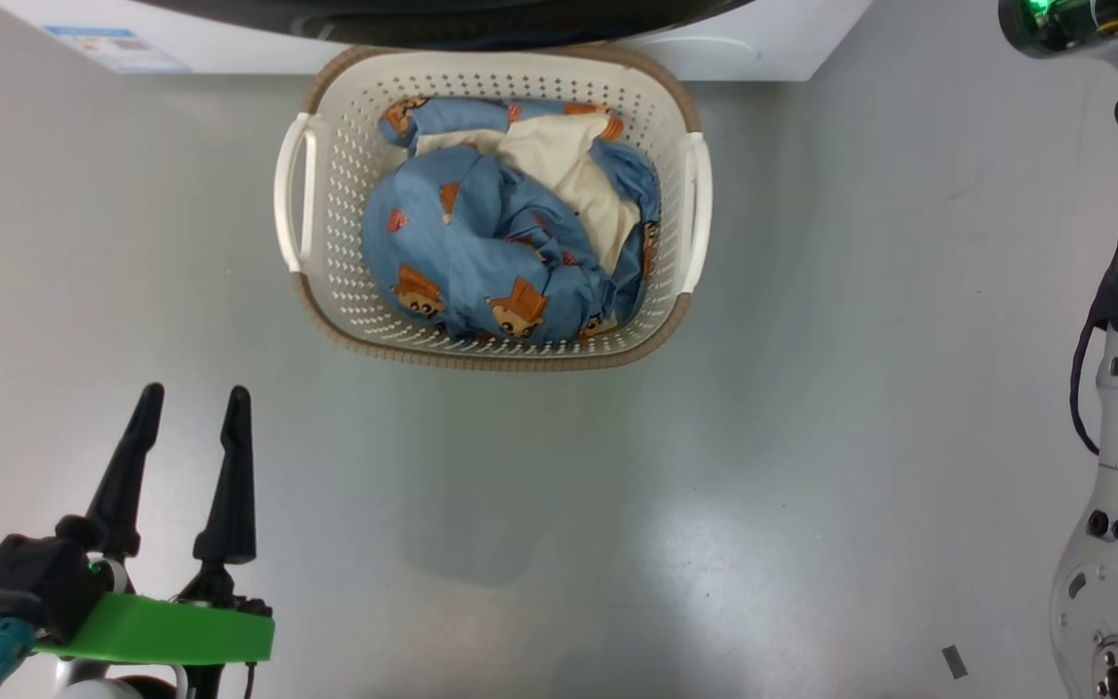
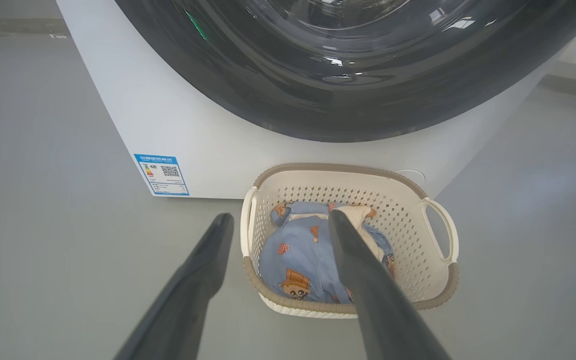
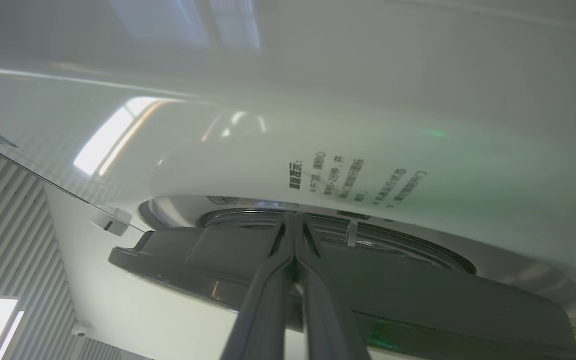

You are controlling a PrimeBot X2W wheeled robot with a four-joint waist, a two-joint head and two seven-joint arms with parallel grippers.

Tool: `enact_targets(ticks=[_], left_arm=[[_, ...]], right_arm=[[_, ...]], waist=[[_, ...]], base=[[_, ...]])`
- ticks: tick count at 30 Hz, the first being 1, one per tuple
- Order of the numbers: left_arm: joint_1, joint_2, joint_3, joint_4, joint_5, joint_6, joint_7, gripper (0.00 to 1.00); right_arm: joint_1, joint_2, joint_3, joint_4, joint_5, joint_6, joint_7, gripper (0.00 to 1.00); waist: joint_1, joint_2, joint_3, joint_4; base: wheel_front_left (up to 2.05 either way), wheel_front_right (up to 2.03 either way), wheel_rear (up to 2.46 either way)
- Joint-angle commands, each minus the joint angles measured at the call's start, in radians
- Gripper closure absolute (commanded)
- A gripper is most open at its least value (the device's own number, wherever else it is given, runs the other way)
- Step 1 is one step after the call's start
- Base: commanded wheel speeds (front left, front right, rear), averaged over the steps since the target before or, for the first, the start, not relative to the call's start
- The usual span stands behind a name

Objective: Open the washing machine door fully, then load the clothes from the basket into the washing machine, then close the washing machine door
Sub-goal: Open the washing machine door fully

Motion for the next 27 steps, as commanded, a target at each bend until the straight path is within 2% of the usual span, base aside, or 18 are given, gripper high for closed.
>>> enact_targets(ticks=[1, 8, 27], left_arm=[[-0.001, 0.013, 0.037, -0.02, 0.011, -0.003, -0.006, 0.0], [0.025, -0.008, 0.062, -0.009, 0.008, -0.003, -0.006, 0.0], [0.065, -0.084, 0.042, -0.019, 0.05, -0.003, -0.006, 0.0]], right_arm=[[-0.024, 0.009, 0.019, -0.024, -0.008, 0.002, 0.006, 1.0], [-0.045, -0.004, 0.045, -0.02, -0.017, 0.002, 0.025, 1.0], [-0.094, -0.072, 0.096, 0.016, -0.041, 0.002, 0.046, 1.0]], waist=[[0.0, 0.0, 0.011, 0.011], [0.0, 0.0, 0.031, 0.026], [0.0, 0.0, 0.049, 0.068]], base=[[0.0, 0.0, 0.0], [0.0, 0.0, 0.0], [0.0, 0.0, 0.0]])
